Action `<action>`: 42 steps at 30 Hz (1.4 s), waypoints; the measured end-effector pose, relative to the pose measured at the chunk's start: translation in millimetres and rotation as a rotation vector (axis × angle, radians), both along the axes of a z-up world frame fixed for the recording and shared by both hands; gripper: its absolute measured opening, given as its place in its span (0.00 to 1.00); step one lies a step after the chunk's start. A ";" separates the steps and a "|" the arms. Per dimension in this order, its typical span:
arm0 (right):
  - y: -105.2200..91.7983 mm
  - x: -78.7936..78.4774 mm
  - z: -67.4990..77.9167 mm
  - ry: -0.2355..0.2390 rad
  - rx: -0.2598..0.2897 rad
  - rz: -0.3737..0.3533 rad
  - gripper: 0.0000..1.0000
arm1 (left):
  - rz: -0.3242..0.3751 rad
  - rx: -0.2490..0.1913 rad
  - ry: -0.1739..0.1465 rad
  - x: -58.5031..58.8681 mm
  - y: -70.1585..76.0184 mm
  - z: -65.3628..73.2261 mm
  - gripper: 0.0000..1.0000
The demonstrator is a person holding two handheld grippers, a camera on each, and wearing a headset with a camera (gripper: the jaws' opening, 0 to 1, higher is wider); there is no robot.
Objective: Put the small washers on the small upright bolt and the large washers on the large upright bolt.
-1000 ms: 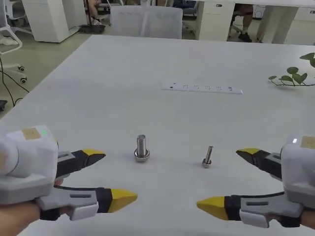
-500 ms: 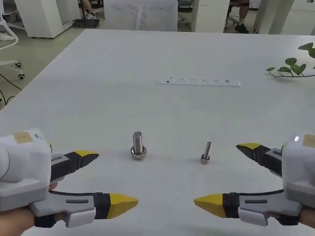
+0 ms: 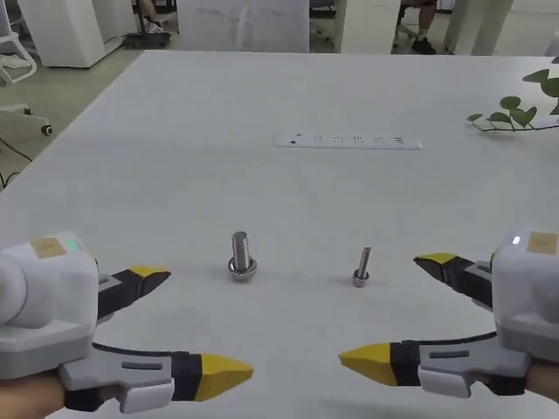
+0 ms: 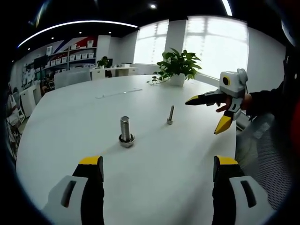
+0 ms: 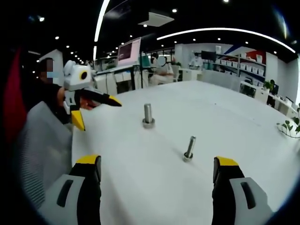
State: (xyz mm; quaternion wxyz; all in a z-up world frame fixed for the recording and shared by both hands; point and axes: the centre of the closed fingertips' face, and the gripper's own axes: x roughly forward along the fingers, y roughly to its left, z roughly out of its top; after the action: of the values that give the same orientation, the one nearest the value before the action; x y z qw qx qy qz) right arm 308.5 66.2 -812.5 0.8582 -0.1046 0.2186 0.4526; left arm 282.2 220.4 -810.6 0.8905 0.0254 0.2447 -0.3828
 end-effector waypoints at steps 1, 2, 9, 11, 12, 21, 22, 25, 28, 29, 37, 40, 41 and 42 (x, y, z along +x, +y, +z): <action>0.1 0.4 1.0 -0.001 0.004 -0.002 1.00 | 0.002 0.002 0.000 0.3 0.8 -0.3 0.98; 0.1 0.9 1.8 -0.004 0.004 -0.004 1.00 | 0.003 0.003 0.000 0.4 1.1 -0.6 0.98; -2.9 1.0 -0.3 0.008 -0.004 -0.022 1.00 | 0.000 0.000 0.004 0.1 0.6 -1.4 0.98; -5.0 1.9 0.3 0.004 -0.002 -0.029 1.00 | -0.002 0.001 0.007 0.0 0.4 -2.3 0.98; -6.3 2.7 0.9 0.001 0.000 -0.035 1.00 | -0.003 0.002 0.009 -0.3 0.4 -2.9 0.98; -7.4 -0.5 -3.2 0.015 -0.011 -0.030 1.00 | -0.001 -0.001 0.014 -0.7 1.0 -3.9 0.98; -7.8 -0.5 -3.1 0.016 -0.010 -0.032 1.00 | -0.001 0.000 0.014 -0.8 1.0 -4.1 0.98; -9.0 -0.9 -2.2 0.016 -0.006 -0.038 1.00 | -0.002 0.000 0.017 -1.6 0.7 -4.5 0.98; -8.3 -1.9 -3.7 0.019 -0.012 -0.035 1.00 | 0.000 0.001 0.018 -2.0 1.0 -4.8 0.98; -8.4 -2.4 -4.3 0.022 -0.013 -0.035 1.00 | 0.001 0.001 0.019 -2.1 1.3 -4.9 0.98; -9.6 -2.3 -6.6 0.031 -0.015 -0.036 1.00 | 0.001 0.004 0.023 -2.3 1.6 -6.0 0.98; -9.4 -2.6 -7.2 0.031 -0.018 -0.032 1.00 | 0.001 0.004 0.024 -2.2 1.8 -6.5 0.98; -9.5 -2.4 -7.0 0.031 -0.017 -0.033 1.00 | 0.000 0.003 0.025 -2.2 1.6 -6.6 0.98; -9.6 -2.2 -6.8 0.031 -0.016 -0.034 1.00 | 0.000 0.003 0.025 -2.2 1.5 -6.6 0.98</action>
State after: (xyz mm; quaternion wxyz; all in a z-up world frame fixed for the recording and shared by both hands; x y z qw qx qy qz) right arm 306.3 56.6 -819.3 0.8614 -0.1006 0.2373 0.4377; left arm 280.0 221.9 -817.3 0.8873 0.0219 0.2565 -0.3827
